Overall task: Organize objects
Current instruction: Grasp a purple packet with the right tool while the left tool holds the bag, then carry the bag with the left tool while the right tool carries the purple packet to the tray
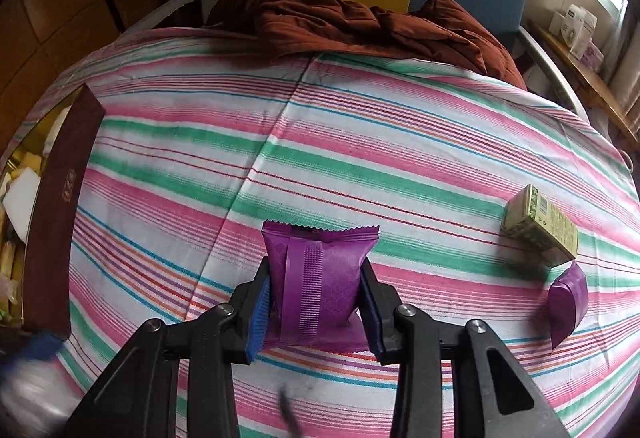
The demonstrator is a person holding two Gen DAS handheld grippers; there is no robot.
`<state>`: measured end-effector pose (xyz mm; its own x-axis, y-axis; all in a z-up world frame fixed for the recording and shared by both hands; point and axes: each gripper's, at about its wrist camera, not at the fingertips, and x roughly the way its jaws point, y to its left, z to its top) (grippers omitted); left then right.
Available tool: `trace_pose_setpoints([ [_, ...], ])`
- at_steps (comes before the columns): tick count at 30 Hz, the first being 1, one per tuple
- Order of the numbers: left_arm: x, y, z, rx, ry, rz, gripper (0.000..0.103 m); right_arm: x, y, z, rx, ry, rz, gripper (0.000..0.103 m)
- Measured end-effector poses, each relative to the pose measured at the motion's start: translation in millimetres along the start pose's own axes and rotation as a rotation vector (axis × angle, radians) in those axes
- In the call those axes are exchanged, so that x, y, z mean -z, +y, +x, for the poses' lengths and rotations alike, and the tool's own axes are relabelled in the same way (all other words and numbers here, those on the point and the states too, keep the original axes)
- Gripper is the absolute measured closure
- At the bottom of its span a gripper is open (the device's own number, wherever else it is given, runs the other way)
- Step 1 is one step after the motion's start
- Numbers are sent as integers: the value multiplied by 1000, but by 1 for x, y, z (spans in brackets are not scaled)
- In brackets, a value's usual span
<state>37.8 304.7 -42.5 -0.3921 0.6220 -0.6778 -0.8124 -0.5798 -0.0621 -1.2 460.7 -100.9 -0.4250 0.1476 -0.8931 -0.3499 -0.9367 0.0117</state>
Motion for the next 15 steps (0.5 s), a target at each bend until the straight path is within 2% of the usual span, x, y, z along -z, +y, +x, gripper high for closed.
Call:
trace_pose_setpoints([
  [9, 14, 52, -62, -105, -38, -88, 69, 4, 9, 2, 32, -4, -32, 64],
  [15, 24, 106, -81, -199, -40, -186, 69, 1, 12, 0, 28, -4, -20, 64],
])
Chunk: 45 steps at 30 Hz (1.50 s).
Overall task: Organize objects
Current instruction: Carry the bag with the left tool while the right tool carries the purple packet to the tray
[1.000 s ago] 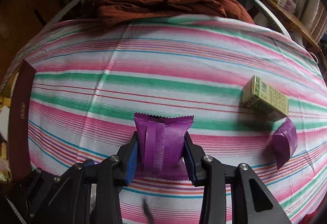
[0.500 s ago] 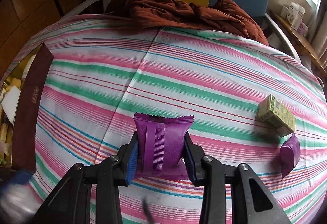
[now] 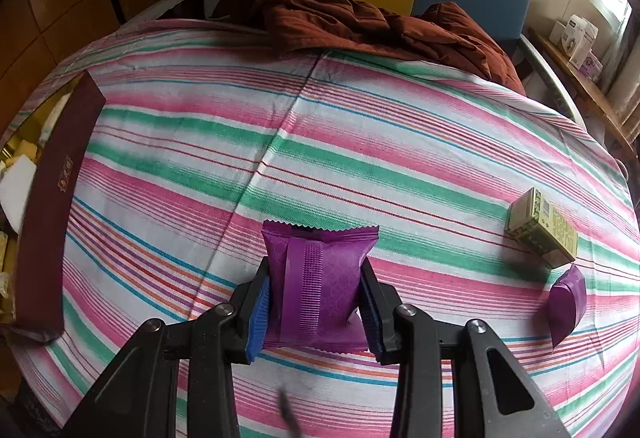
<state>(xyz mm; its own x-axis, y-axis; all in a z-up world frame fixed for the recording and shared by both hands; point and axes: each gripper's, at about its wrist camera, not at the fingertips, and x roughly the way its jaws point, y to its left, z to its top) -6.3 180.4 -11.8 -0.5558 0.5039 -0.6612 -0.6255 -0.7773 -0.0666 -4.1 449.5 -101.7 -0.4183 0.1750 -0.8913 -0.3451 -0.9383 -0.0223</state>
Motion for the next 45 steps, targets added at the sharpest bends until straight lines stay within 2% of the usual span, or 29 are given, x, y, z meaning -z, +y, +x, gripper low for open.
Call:
trace_pose_setpoints([
  [5, 11, 43, -11, -86, 6, -77, 69, -8, 15, -27, -64, -47, 16, 64],
  [9, 18, 71, -17, -132, 9, -139, 69, -13, 53, -53, -141, -91, -36, 64],
  [16, 23, 91, -24, -168, 6, -182, 69, -10, 126, -86, -316, -157, -93, 64],
  [20, 25, 95, -26, -171, 5, -187, 69, -2, 154, -90, -371, -162, -104, 64],
  [28, 26, 102, -25, -167, 10, -215, 68, 3, 184, -85, -395, -149, -126, 62],
  [38, 26, 102, -25, -164, 5, -220, 65, 3, 185, -82, -408, -148, -88, 60],
  [40, 26, 102, -25, -162, 5, -217, 59, 3, 185, -81, -411, -143, -77, 58],
  [41, 26, 102, -26, -157, 4, -219, 55, 4, 184, -80, -411, -142, -74, 55],
  [43, 25, 101, -27, -147, -5, -220, 36, 4, 185, -80, -416, -137, -76, 47],
  [45, 24, 99, -29, -149, -20, -215, 31, 5, 188, -80, -413, -135, -89, 43],
])
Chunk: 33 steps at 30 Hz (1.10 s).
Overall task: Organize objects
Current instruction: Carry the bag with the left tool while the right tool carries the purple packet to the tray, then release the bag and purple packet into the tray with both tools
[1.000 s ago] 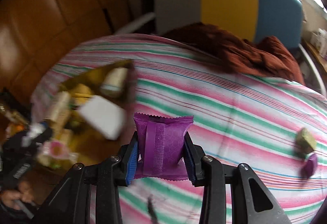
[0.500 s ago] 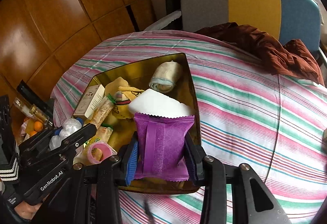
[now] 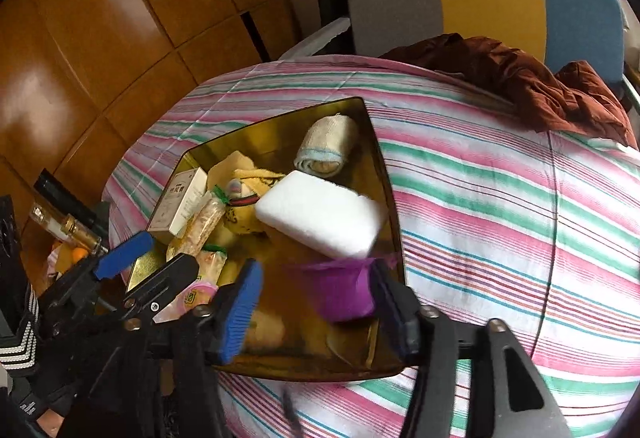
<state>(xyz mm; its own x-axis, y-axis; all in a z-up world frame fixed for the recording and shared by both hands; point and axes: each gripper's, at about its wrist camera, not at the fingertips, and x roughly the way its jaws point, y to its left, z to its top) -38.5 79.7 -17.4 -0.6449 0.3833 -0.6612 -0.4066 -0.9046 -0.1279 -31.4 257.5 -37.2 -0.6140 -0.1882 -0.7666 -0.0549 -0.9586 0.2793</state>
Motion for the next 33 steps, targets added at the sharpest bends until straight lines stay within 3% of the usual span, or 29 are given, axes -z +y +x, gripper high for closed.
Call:
trace_pose_setpoints([
  [16, -5, 0, -11, -32, -47, 5, 28, 2, -4, -17, 48, -45, 19, 43],
  [33, -5, -31, -20, 10, -65, 101, 28, 10, -37, -48, 151, -80, 63, 43],
])
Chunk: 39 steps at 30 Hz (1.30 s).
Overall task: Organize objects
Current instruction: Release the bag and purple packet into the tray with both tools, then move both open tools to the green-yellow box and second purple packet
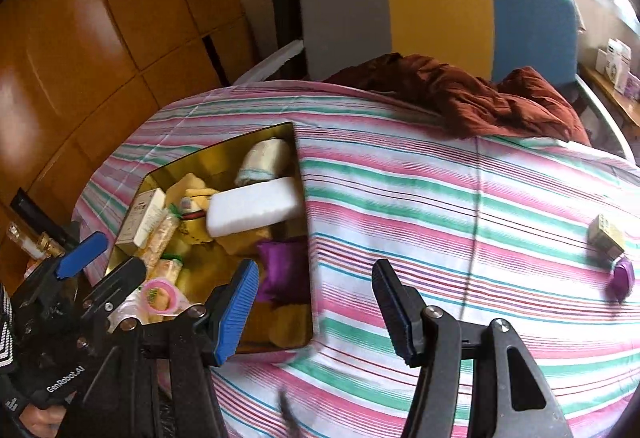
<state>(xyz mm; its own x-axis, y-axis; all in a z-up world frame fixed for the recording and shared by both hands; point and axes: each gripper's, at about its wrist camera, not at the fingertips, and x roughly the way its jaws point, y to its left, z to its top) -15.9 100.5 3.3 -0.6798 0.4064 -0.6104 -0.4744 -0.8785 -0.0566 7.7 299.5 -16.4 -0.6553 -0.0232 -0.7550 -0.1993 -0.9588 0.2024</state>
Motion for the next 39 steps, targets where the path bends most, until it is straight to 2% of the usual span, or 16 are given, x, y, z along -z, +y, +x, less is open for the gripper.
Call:
trace_pose_setpoints([
  [9, -4, -28, -1, 36, -11, 81, 27, 0, -46, -16, 84, -7, 60, 43],
  [17, -10, -59, 5, 80, -8, 153, 27, 0, -103, -31, 153, -3, 174, 43],
  [29, -15, -111, 18, 142, 1, 253, 25, 3, -215, -65, 313, -40, 396, 43],
  [39, -13, -149, 41, 183, 44, 316, 25, 10, -319, -67, 459, -37, 595, 43],
])
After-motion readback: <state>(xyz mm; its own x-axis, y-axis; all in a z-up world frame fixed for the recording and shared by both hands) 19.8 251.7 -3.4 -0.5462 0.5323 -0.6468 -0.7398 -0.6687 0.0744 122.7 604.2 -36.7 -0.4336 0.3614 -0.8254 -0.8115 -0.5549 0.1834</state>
